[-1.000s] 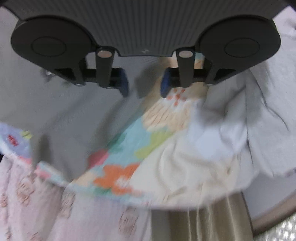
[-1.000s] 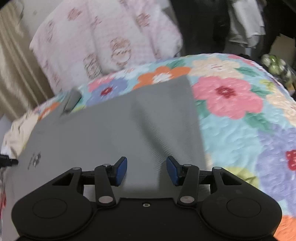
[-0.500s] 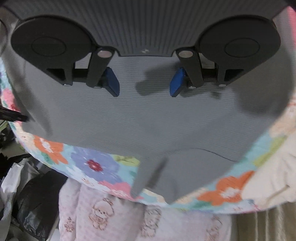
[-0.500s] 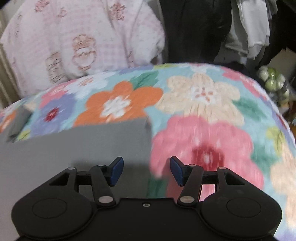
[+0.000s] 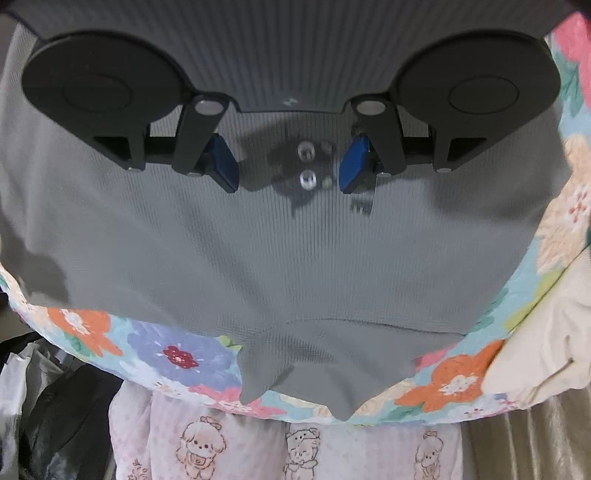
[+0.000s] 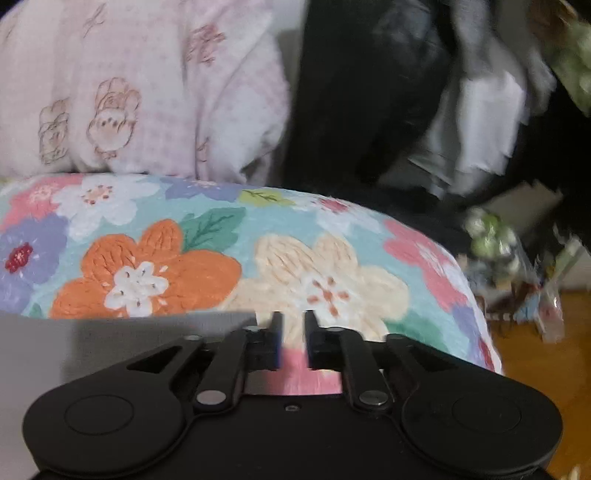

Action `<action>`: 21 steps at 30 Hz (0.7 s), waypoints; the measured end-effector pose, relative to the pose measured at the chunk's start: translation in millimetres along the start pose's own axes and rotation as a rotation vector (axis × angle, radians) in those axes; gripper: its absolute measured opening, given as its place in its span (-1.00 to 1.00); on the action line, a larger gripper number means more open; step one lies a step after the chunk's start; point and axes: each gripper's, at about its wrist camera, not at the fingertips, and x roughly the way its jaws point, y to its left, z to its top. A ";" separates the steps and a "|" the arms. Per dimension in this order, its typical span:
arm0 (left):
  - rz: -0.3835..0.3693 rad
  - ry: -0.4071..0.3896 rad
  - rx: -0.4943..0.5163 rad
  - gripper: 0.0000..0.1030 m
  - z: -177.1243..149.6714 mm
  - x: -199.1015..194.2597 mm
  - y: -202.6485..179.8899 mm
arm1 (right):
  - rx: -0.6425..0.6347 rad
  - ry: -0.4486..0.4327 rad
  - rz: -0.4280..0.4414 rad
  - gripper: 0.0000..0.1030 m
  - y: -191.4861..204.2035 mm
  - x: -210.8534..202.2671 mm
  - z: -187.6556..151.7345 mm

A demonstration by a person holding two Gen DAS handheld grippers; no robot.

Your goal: Fold clothes

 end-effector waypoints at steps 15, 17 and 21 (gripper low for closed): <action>-0.133 0.173 0.039 0.18 -132.1 -86.5 -56.1 | 0.146 0.262 0.402 0.03 -78.8 -218.0 -186.3; -0.136 0.177 0.050 0.19 -151.6 -99.7 -62.4 | 0.173 0.301 0.364 0.03 -92.7 -234.0 -216.2; -0.140 0.197 0.020 0.19 -183.4 -117.8 -63.5 | 0.298 0.413 0.326 0.03 -108.4 -247.0 -266.3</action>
